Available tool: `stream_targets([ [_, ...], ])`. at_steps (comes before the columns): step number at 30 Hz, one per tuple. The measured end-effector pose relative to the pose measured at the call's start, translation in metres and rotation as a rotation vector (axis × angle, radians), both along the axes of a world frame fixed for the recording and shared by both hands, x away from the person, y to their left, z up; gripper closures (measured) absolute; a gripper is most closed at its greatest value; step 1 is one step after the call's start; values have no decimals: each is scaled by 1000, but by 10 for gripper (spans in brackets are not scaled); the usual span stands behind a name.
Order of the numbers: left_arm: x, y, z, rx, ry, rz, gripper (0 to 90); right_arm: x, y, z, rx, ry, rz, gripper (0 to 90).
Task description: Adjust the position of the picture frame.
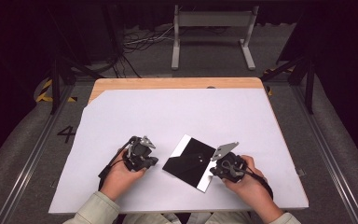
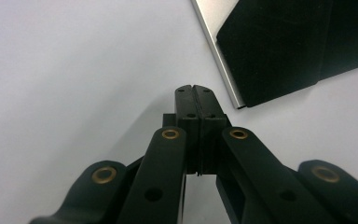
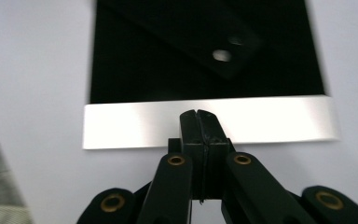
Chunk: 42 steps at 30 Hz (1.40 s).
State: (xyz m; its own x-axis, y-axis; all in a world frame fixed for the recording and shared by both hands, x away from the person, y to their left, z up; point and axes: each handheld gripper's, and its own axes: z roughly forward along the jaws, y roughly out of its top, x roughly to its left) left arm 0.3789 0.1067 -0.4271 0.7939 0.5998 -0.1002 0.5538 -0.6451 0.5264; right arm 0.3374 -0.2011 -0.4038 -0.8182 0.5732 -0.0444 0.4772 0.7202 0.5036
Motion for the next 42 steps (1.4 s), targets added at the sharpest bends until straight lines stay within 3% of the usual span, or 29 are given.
stream_targets([
  [8, 3, -8, -6, -38, 26, -9, 900, 20, -36, -2, 30, -17, -150, 900],
  [11, 1, -11, -7, -66, 66, -35, 900, 23, -43, -3, 39, -15, -178, 900],
  [14, -3, -16, -6, -31, 32, -42, 900, 26, -47, -3, 45, -12, -194, 900],
  [16, -4, -17, -6, -32, 27, -42, 900, 27, -49, -4, 45, -12, -201, 900],
  [18, -5, -17, -6, -34, 36, -51, 900, 28, -50, -4, 46, -13, -204, 900],
  [19, -8, -19, -6, -52, 68, -77, 900, 29, -51, -5, 47, -9, -209, 900],
  [24, -16, -28, -5, -32, 65, -116, 900, 31, -55, -6, 53, -6, -222, 900],
  [37, -39, -60, -6, -58, 102, -253, 900, 42, -62, -11, 62, 18, -275, 900],
  [40, -41, -64, -5, -48, 94, -273, 900, 45, -62, -17, 60, 41, -282, 900],
  [42, -39, -62, -6, -62, 113, -279, 900, 46, -61, -17, 65, 43, -281, 900],
])
